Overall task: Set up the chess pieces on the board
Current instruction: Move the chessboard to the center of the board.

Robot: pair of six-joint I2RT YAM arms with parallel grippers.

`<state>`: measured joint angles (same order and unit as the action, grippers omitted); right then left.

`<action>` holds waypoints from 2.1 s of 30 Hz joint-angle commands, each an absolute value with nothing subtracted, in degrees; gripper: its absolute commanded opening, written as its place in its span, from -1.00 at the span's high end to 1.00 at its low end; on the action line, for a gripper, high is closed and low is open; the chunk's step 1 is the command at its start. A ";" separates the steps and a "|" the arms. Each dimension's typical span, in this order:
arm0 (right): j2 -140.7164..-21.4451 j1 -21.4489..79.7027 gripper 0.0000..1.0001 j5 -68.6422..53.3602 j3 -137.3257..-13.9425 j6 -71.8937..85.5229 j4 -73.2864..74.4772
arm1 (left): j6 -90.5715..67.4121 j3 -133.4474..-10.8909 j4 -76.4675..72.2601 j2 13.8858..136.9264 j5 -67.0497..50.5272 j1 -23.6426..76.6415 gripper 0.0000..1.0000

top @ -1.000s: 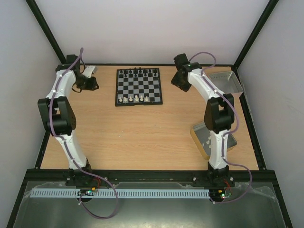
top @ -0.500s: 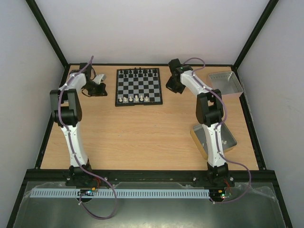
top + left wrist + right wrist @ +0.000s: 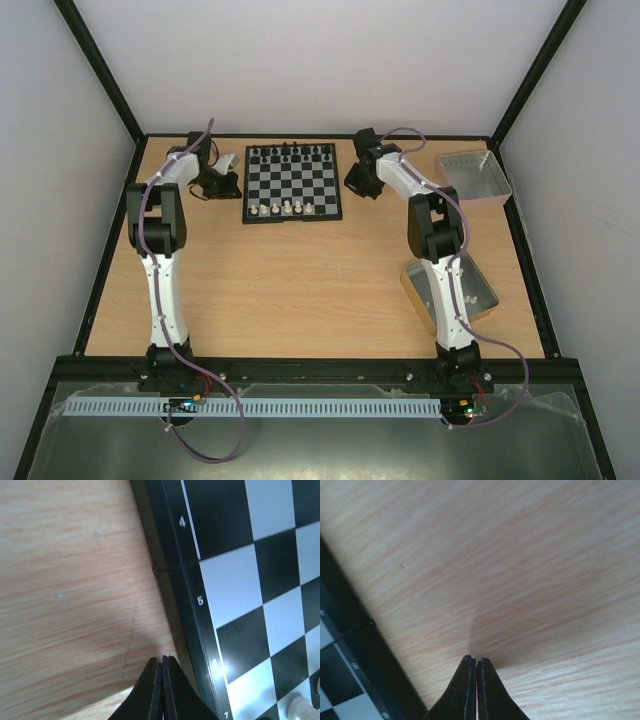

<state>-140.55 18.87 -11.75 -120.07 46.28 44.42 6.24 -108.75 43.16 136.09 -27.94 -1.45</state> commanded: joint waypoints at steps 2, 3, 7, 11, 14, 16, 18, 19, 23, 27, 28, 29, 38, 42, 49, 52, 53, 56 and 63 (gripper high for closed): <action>-142.97 18.98 0.95 -13.04 -122.67 46.68 42.82 | 4.89 -112.16 42.34 138.16 -26.96 -1.58 0.96; -143.32 18.98 0.95 -13.13 -122.69 46.69 42.50 | 4.72 -112.60 42.22 138.56 -26.98 -1.58 0.96; -145.09 18.98 0.95 -13.87 -122.96 47.12 40.31 | 4.32 -113.72 42.12 140.43 -26.90 -1.58 0.96; -148.95 18.92 0.95 -15.62 -125.31 48.29 38.17 | 4.06 -113.47 41.52 142.01 -26.57 -1.58 0.96; -152.44 18.90 0.95 -17.37 -128.57 49.54 36.68 | 3.91 -113.17 40.90 143.09 -26.94 -1.58 0.96; -154.22 18.91 0.95 -18.65 -130.15 50.54 35.31 | 3.58 -112.99 40.47 143.75 -26.88 -1.58 0.96; -155.35 18.90 0.95 -20.38 -130.52 51.64 33.22 | 3.46 -113.04 40.65 144.43 -27.97 -1.50 0.96; -155.80 18.94 0.95 -21.21 -130.52 52.24 32.49 | 3.39 -113.03 40.98 144.83 -28.49 -1.49 0.96; -156.03 19.56 0.95 -22.67 -129.61 52.79 31.71 | 3.80 -110.05 41.21 144.10 -30.63 -1.20 0.96; -153.11 20.91 0.95 -22.98 -124.35 52.00 30.64 | 5.54 -104.86 40.79 141.72 -31.16 -0.28 0.96; -152.02 21.49 0.95 -22.99 -122.43 51.86 29.92 | 6.07 -103.64 40.97 141.26 -31.18 -0.07 0.96; -150.94 21.95 0.95 -23.07 -120.71 51.75 29.31 | 6.68 -102.32 41.22 140.76 -31.20 0.16 0.96; -139.78 25.13 0.95 -22.50 -100.85 51.44 23.11 | 12.10 -93.49 44.52 134.83 -29.29 1.79 0.96; -135.12 26.61 0.95 -22.24 -93.82 51.73 21.28 | 14.42 -90.30 46.42 131.88 -27.56 2.11 0.96; -127.90 29.93 0.95 -21.90 -83.90 52.27 18.94 | 18.00 -82.96 48.16 125.34 -25.58 2.44 0.96; -126.81 31.49 0.95 -21.36 -82.55 51.88 19.16 | 18.81 -80.05 47.54 123.14 -24.70 2.55 0.96; -126.68 31.93 0.95 -21.21 -82.16 51.89 19.00 | 18.95 -79.38 47.35 122.80 -24.51 2.61 0.96; -126.75 33.03 0.95 -20.96 -81.48 52.27 18.59 | 18.86 -78.10 46.82 122.21 -24.55 2.59 0.96; -126.25 35.27 0.95 -19.79 -81.04 53.12 18.69 | 18.38 -75.73 46.30 119.41 -25.83 3.04 0.96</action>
